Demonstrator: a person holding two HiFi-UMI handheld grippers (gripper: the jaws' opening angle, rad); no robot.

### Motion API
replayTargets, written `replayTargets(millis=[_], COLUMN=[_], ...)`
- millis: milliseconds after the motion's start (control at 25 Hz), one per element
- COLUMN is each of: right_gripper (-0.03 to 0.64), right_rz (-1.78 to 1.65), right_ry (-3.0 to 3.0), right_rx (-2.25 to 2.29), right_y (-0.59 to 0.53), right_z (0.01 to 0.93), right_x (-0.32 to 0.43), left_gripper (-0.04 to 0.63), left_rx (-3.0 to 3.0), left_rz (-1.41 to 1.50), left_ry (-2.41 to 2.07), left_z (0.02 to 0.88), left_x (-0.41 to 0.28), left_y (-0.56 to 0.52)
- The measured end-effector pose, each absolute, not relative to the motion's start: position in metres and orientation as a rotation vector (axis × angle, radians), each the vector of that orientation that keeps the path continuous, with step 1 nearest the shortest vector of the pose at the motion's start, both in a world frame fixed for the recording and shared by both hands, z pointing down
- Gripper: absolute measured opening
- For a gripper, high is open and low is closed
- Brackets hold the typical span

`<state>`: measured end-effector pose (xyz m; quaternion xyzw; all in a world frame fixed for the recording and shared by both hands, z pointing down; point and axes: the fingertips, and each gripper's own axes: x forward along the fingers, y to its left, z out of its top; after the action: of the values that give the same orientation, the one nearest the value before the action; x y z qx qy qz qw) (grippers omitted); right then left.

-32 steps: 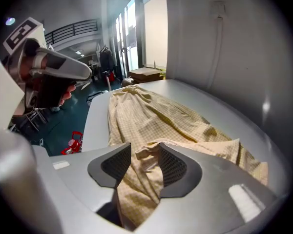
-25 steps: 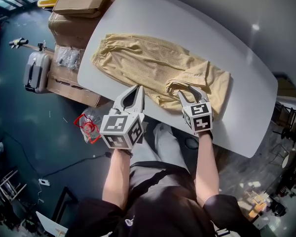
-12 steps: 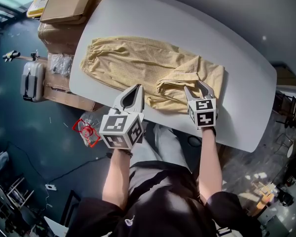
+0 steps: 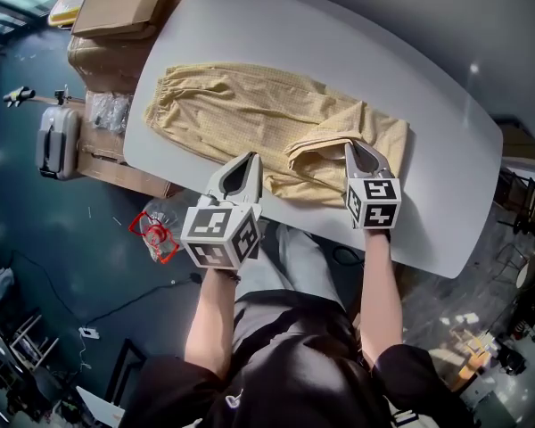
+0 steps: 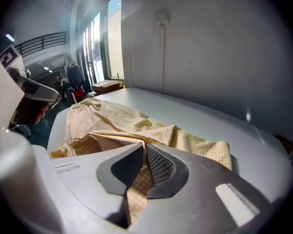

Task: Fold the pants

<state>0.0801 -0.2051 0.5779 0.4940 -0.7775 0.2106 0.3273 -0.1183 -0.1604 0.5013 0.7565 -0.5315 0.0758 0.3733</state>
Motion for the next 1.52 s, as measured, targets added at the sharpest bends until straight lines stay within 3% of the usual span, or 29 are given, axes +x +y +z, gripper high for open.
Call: replayTargets(millis=[520, 920, 1200, 1240, 1320, 1520], right_gripper=[0.02, 0.029, 0.086, 0.103, 0.208, 0.276], right_rz=[0.308, 0.513, 0.667, 0.698, 0.748, 0.604], right_ry=[-2.12, -2.043, -2.196, -2.214, -2.228, -2.163], right_rx=[1.054, 1.056, 1.071, 1.084, 1.116, 1.152], right_y=[-0.269, -0.312, -0.305, -0.305, -0.308, -0.307], right_z=[0.565, 0.601, 0.579, 0.575, 0.57, 0.562], right_x=[0.0, -0.021, -0.036, -0.035, -0.028, -0.008], left_gripper=[0.003, 0.003, 0.003, 0.003, 0.003, 0.003], left_rx=[1.864, 1.758, 1.766, 1.773, 1.789, 1.817], left_rz=[0.143, 0.116, 0.116, 0.117, 0.12, 0.131], left_ry=[-1.449, -1.548, -1.536, -1.532, -1.523, -1.503], left_z=[0.5, 0.506, 0.507, 0.506, 0.501, 0.497], left_x=[-0.163, -0.214, -0.214, -0.212, -0.208, -0.198], left_y=[-0.155, -0.133, -0.131, -0.132, -0.134, -0.135])
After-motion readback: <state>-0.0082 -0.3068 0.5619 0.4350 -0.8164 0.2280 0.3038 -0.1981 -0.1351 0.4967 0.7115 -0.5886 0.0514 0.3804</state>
